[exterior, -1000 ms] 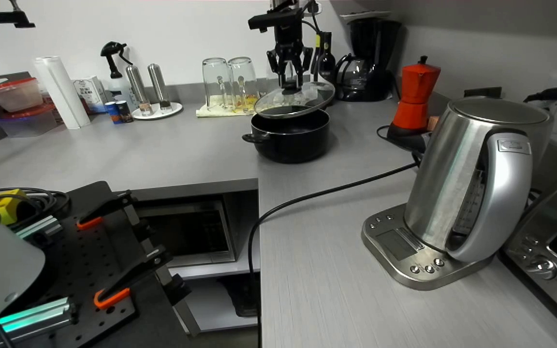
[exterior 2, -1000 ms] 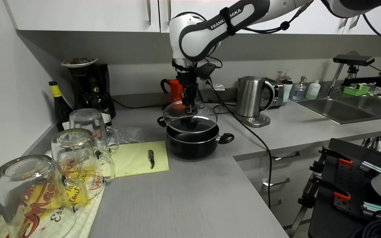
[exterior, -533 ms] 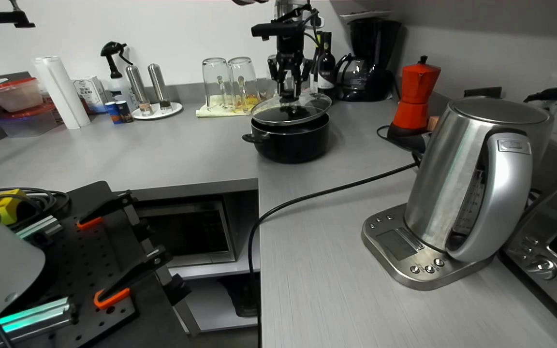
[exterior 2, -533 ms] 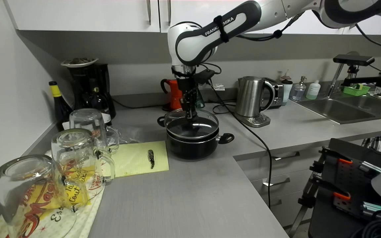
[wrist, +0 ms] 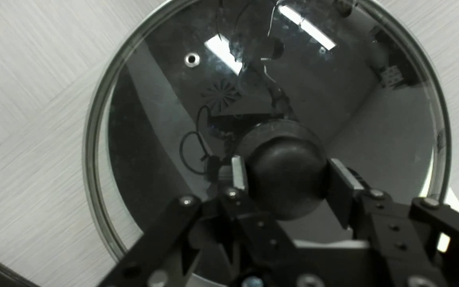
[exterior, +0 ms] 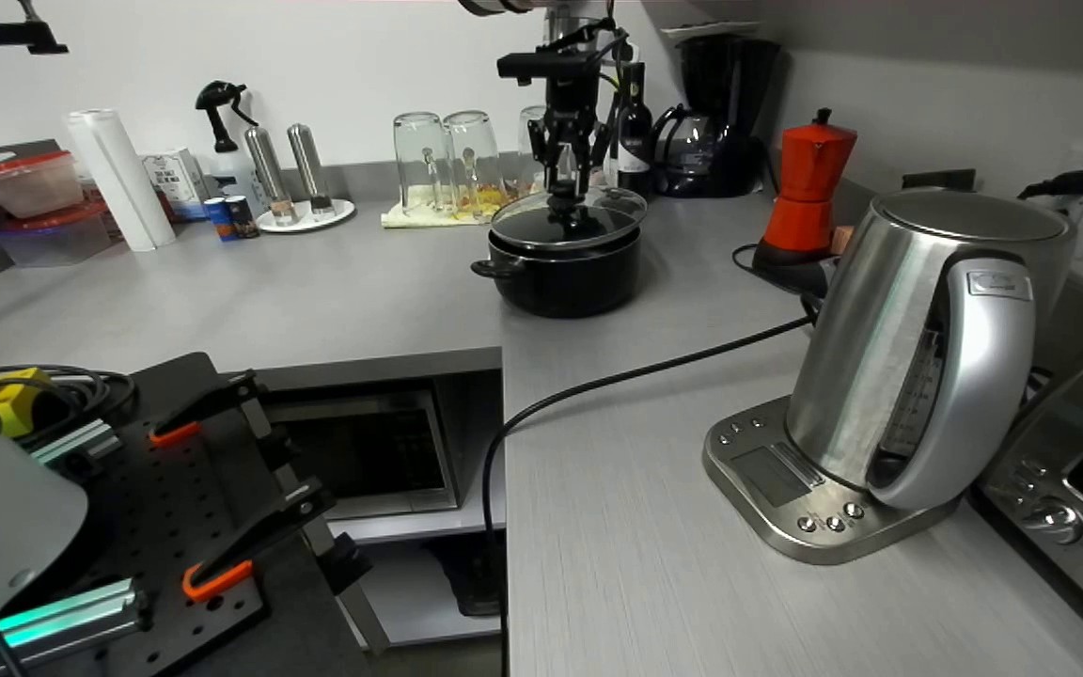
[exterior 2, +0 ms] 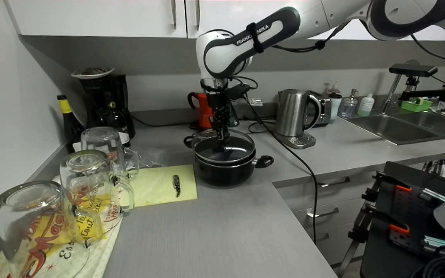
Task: Place the lid on the pot
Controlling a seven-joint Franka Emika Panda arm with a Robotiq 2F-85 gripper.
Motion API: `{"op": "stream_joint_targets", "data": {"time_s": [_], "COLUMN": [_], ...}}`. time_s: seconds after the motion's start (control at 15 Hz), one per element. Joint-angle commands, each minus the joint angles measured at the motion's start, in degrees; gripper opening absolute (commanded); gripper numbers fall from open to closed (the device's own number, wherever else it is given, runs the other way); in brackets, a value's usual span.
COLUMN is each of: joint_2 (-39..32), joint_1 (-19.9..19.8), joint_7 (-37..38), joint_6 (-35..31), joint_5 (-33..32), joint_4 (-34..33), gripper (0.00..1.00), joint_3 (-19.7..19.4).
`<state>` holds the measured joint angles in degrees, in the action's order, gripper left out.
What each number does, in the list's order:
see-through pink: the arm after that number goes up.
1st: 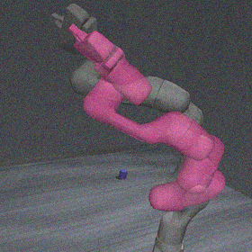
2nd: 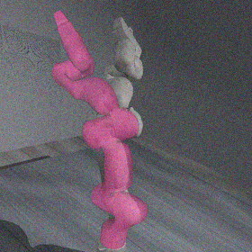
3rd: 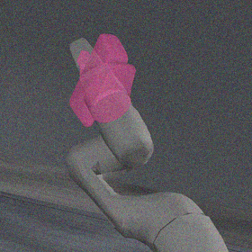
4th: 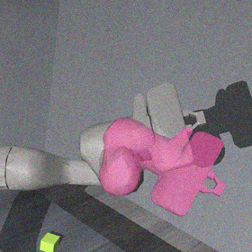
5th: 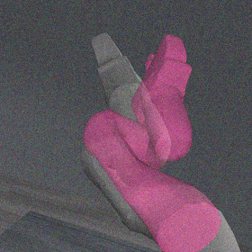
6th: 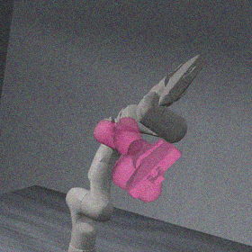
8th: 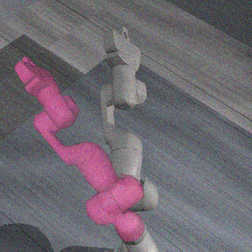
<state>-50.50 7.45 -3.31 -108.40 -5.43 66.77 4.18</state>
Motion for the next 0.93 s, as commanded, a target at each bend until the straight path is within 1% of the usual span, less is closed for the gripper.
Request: {"op": "stream_joint_targets", "data": {"time_s": [0.0,0.4,0.87], "joint_2": [-1.5,-2.7,-2.9], "joint_1": [-0.6,-0.7,-0.7], "joint_7": [-0.1,-0.1,-0.4], "joint_6": [2.9,3.1,2.9], "joint_5": [2.0,2.2,2.4], "joint_4": [-4.0,-5.1,-4.4], "gripper": [0.25,0.25,0.25], "joint_3": [0.2,0.2,0.5]}}
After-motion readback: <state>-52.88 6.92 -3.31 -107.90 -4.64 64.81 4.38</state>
